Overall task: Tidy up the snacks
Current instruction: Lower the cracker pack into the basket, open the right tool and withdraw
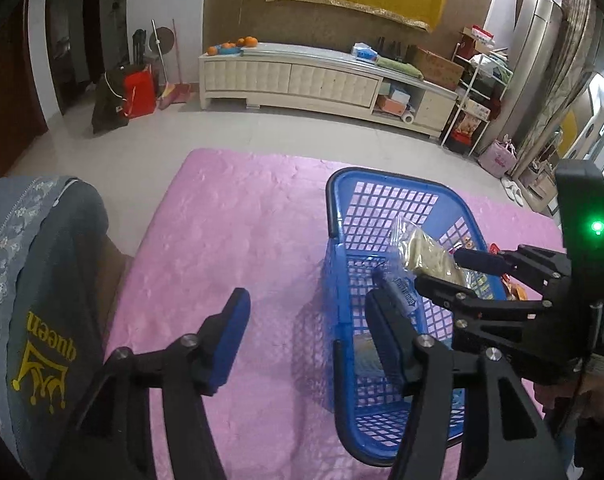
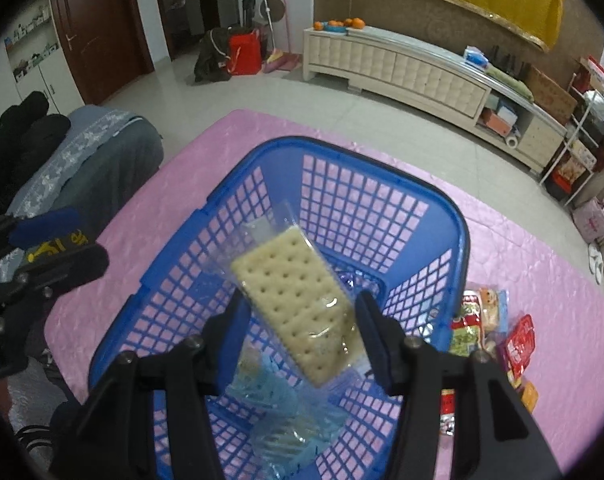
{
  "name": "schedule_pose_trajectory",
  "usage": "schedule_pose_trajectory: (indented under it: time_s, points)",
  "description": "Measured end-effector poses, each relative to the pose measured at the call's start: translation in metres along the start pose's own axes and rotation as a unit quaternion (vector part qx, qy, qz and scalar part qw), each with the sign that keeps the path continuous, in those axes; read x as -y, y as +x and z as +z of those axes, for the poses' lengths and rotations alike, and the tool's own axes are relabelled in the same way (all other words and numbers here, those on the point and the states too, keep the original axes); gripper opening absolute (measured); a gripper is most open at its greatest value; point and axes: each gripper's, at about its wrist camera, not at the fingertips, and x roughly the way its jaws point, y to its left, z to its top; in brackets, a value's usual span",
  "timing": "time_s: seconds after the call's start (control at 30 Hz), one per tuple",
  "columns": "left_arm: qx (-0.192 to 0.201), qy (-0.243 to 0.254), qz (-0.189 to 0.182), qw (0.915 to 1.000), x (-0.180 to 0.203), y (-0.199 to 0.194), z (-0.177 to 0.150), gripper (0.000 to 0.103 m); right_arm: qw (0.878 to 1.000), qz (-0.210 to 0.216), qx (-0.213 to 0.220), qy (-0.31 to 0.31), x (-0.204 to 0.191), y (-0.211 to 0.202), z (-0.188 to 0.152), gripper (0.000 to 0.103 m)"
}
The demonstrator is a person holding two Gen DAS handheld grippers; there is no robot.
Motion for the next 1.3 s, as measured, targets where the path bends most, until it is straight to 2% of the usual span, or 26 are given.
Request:
schedule_pose_trajectory:
  time_s: [0.1,0.17,0.3,0.37,0.43,0.5,0.53,0.67,0.9,1.07,1.3]
  points:
    - [-0.003,-0.001,-0.006,1.0000,0.003,0.004,0.000,0.057,1.000,-0.016,-0.012,0.002,0.002,0.011,0.002,0.058]
    - [-0.002,0.005,-0.007,1.0000,0.003,0.005,-0.002,0.057,1.000,-0.010,-0.017,0.007,0.004,0.014,0.001,0.058]
    - [-0.012,0.005,-0.004,0.9999,0.004,0.015,-0.004,0.057,1.000,-0.021,-0.011,-0.019,-0.002,0.018,-0.001,0.059]
    - [-0.016,0.003,0.003,0.9999,0.003,0.017,-0.005,0.057,1.000,-0.008,-0.015,-0.021,-0.001,0.022,-0.001,0.061]
    - [-0.015,0.005,0.011,0.9998,0.005,0.014,-0.005,0.057,0.999,0.001,-0.029,-0.023,-0.002,0.027,-0.002,0.064]
    - [-0.011,0.003,0.013,0.9999,0.007,0.007,-0.007,0.058,0.999,-0.006,-0.024,-0.022,-0.002,0.023,-0.002,0.074]
    - [-0.009,0.003,0.014,0.9999,0.009,0.003,-0.007,0.061,1.000,-0.011,-0.018,-0.022,-0.002,0.019,-0.002,0.075]
    - [0.017,0.025,0.030,0.9991,0.022,-0.018,-0.010,0.072,1.000,-0.005,0.006,-0.009,0.003,-0.013,-0.009,0.080]
    - [0.045,0.034,0.015,0.9983,0.051,-0.054,-0.013,0.079,0.998,-0.028,0.047,0.016,0.018,-0.077,-0.029,0.083]
    - [0.071,0.051,0.013,0.9961,0.078,-0.084,-0.022,0.081,0.997,-0.036,0.069,0.031,0.034,-0.121,-0.045,0.083]
    - [0.084,0.067,0.008,0.9942,0.110,-0.112,-0.040,0.081,0.993,-0.045,0.095,0.049,0.050,-0.167,-0.074,0.084]
